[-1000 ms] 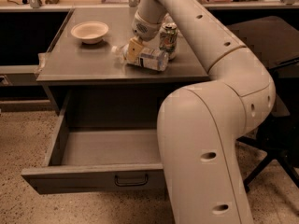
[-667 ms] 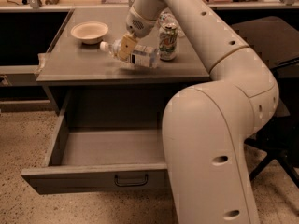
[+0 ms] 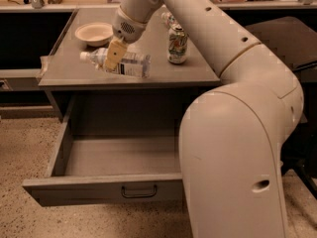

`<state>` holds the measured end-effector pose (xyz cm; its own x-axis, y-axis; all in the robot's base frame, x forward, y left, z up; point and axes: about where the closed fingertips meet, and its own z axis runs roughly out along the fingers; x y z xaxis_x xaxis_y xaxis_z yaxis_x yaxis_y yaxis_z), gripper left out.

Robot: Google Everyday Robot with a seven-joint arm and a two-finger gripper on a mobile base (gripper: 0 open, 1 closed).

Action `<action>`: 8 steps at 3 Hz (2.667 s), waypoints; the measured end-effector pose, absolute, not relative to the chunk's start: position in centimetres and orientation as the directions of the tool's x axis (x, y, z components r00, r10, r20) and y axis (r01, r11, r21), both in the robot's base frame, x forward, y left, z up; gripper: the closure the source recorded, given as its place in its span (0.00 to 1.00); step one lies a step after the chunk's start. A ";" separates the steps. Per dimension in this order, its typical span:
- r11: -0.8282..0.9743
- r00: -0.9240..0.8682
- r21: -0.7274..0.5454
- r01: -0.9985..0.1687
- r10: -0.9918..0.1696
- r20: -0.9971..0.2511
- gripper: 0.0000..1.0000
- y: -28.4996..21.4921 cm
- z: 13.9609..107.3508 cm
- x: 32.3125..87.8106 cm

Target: Place blue plastic bottle into top drawer

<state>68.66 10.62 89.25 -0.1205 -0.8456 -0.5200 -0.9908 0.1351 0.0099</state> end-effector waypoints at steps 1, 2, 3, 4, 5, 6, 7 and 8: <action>0.122 -0.106 0.004 -0.992 -0.841 -0.530 1.00 11.4 89.3 68.7; 0.085 -0.039 -0.057 -0.995 -0.828 -0.560 1.00 14.0 90.8 66.6; 0.084 -0.016 -0.094 -0.992 -0.824 -0.567 1.00 16.9 90.6 63.1; 0.059 -0.019 -0.058 -0.997 -0.844 -0.536 1.00 18.0 87.3 61.4; 0.025 -0.009 -0.023 -0.999 -0.857 -0.515 1.00 18.8 85.3 61.9; -0.005 -0.012 0.032 -0.999 -0.862 -0.507 1.00 19.6 81.4 61.3; -0.008 -0.022 0.060 -0.998 -0.879 -0.476 1.00 20.1 77.6 59.7; 0.004 -0.030 0.060 -0.998 -0.901 -0.433 1.00 19.2 73.4 57.9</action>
Offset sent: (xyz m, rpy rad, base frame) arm -0.1087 0.0944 -0.0423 -0.0138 -0.0400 0.1876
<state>57.93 19.22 73.44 -0.0299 -0.9010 -0.4328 -0.9982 0.0042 0.0602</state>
